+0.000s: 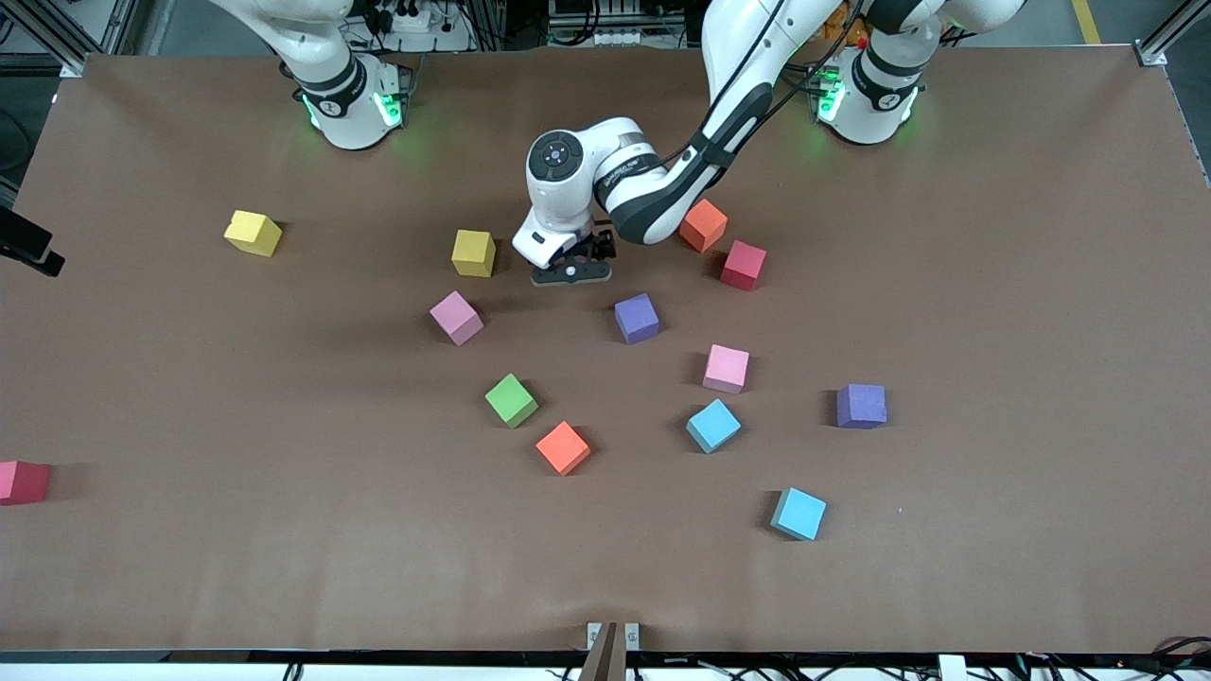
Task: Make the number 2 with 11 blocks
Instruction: 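Lower the left gripper onto the pink cube and close it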
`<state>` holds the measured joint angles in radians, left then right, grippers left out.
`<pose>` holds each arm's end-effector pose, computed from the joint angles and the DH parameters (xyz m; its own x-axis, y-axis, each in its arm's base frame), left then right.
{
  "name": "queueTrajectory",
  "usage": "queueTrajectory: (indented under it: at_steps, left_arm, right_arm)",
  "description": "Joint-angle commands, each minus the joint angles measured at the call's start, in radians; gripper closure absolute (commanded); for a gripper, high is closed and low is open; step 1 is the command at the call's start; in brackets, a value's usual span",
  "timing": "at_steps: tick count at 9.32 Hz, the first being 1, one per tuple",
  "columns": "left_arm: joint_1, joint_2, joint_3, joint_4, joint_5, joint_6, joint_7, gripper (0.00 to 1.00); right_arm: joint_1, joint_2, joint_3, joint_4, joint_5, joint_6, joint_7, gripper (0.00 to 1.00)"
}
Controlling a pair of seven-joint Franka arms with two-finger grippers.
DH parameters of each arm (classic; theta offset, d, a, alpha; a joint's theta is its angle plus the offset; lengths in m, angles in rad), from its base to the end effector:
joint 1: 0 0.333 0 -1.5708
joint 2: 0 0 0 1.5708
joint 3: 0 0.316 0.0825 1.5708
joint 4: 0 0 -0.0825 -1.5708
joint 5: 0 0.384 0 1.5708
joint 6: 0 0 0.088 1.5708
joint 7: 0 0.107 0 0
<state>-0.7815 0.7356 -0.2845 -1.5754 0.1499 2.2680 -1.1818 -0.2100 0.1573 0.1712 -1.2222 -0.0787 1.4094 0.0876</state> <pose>0.3652 -0.5956 0.2189 0.9935 0.0864 -0.0739 0.0881 -0.9959 0.0200 0.5813 -0.0426 0.6832 0.9893 -0.1414 0.0366 -0.1430 -0.9886 0.0475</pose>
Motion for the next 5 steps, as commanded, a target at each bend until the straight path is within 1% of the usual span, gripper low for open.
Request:
queueTrajectory:
  at_steps: [1,5]
  left_arm:
    - [-0.018,0.012,0.005,0.017,0.008,-0.007,-0.03,0.0]
    - [-0.018,0.027,0.005,0.0,-0.016,-0.013,-0.047,0.01]
  right_arm:
    - [-0.014,-0.015,0.007,-0.006,0.01,-0.006,0.004,0.0]
    - [-0.014,-0.015,0.008,-0.006,0.01,-0.006,0.004,0.0]
